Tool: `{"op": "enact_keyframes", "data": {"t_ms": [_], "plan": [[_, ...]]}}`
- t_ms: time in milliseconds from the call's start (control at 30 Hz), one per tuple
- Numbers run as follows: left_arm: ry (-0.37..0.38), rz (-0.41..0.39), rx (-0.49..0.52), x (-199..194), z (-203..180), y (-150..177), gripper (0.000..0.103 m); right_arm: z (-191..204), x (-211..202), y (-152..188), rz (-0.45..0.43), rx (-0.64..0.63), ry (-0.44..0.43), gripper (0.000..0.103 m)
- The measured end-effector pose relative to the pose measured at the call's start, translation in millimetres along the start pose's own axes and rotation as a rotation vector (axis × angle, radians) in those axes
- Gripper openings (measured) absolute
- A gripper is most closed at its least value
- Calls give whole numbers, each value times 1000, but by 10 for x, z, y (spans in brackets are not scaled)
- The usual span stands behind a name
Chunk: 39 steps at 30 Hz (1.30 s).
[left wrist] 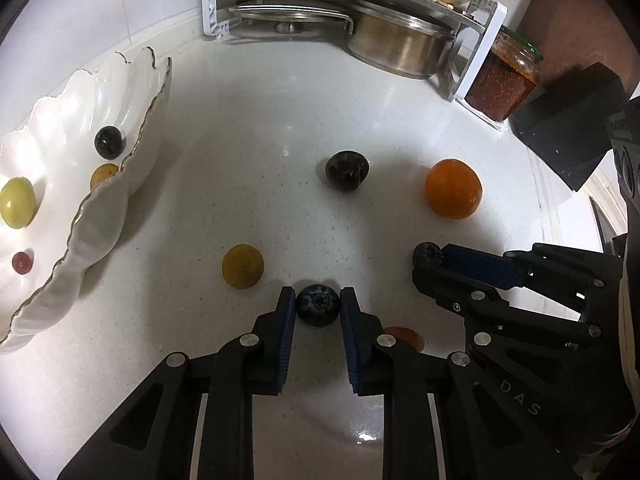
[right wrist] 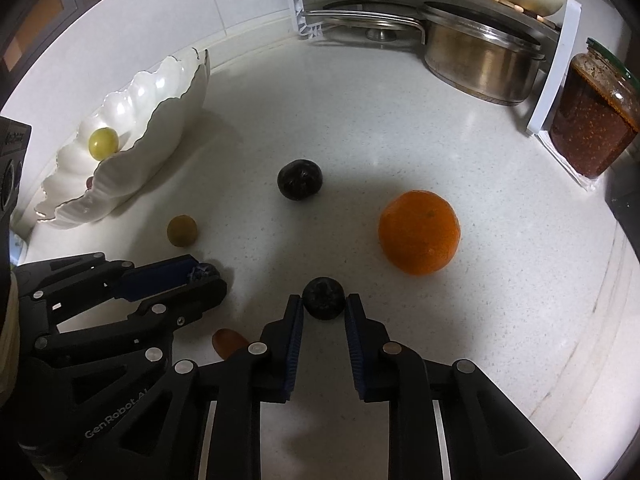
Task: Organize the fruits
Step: 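Grasp a dark blue plum with the left gripper while the right grasps a dark plum, then carry the plum in the left gripper over the bowl while the right carries its plum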
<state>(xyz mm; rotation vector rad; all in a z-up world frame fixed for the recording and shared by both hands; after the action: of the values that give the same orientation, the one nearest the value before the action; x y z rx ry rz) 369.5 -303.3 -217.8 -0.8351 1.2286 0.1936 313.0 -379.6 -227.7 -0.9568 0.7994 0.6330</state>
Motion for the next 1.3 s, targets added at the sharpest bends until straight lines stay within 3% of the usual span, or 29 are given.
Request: {"op": "enact_keyframes", "data": {"t_ms": [433,1300], "plan": [[-18,-59,-36,-341,66,26,23,49,-232,-45,-44,-6,-15,23],[-107,-235,-146,-1299,379,75,23,752,-986,-186,-190,-152,-62,23]]}}
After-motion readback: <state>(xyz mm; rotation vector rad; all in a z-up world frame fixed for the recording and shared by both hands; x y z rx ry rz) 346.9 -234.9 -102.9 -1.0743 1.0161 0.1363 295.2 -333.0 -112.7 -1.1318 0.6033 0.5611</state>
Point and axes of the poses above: each gripper's, at about its wrist camera, not at the fingertips, and x roughly the way its jaws point, z to its left, y to its underside, the point moved 6 cm from there along x, roughly the way its jaws point, and after that the axes turned 13 degrees about -y, right-handed, at the moved point
